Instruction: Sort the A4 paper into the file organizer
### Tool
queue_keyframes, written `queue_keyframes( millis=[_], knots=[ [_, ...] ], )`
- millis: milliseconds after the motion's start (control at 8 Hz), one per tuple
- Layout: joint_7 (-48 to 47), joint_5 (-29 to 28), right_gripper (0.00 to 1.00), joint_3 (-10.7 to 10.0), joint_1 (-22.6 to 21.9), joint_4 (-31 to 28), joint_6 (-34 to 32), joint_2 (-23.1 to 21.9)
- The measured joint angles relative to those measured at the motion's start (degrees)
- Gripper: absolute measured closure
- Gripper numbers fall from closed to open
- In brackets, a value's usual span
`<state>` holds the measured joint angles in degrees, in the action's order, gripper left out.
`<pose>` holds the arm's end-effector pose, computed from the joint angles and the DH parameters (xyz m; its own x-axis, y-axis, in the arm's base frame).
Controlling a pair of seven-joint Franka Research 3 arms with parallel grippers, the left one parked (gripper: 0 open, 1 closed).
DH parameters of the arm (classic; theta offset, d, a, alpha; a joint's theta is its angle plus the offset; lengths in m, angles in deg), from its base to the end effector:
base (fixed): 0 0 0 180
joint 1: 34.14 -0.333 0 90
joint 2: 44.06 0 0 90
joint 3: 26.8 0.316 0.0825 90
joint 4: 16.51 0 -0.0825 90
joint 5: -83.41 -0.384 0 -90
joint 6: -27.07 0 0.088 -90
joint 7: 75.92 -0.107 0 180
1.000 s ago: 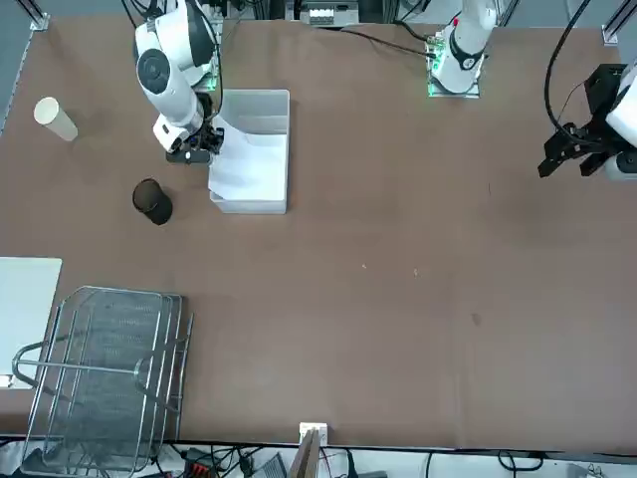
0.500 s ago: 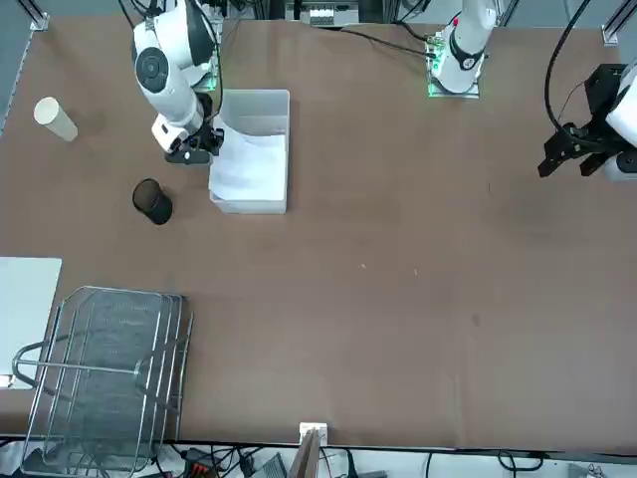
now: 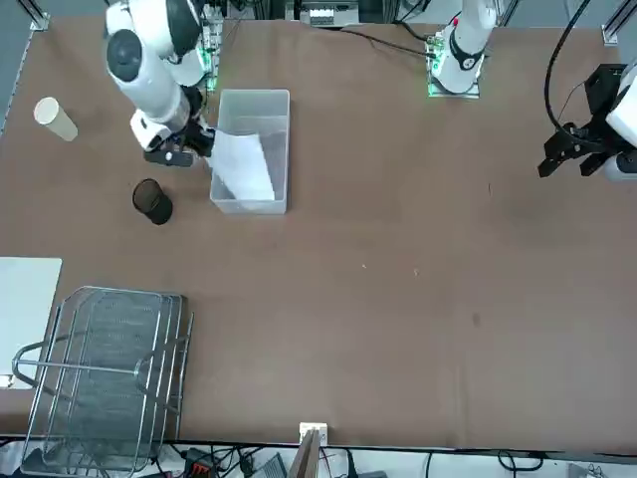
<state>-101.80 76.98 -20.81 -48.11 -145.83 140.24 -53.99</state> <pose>0.4466 0.1708 0.4258 0.9792 -0.1521 -0.1343 -0.1566 -0.9874 -0.0234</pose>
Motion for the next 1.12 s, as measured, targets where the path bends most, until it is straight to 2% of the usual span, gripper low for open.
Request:
queue_keyframes(
  millis=[250,625,875,1125],
  knots=[
    [0.0,0.01,0.99,-0.22,4.55,7.78,-4.88,-0.3],
    [0.0,0.01,0.99,-0.33,10.17,16.63,-6.14,0.0],
    [0.02,0.23,0.99,-0.37,12.81,23.48,-7.12,1.87],
    [-0.03,2.11,0.99,-0.41,14.38,33.05,-10.53,5.21]
  ],
)
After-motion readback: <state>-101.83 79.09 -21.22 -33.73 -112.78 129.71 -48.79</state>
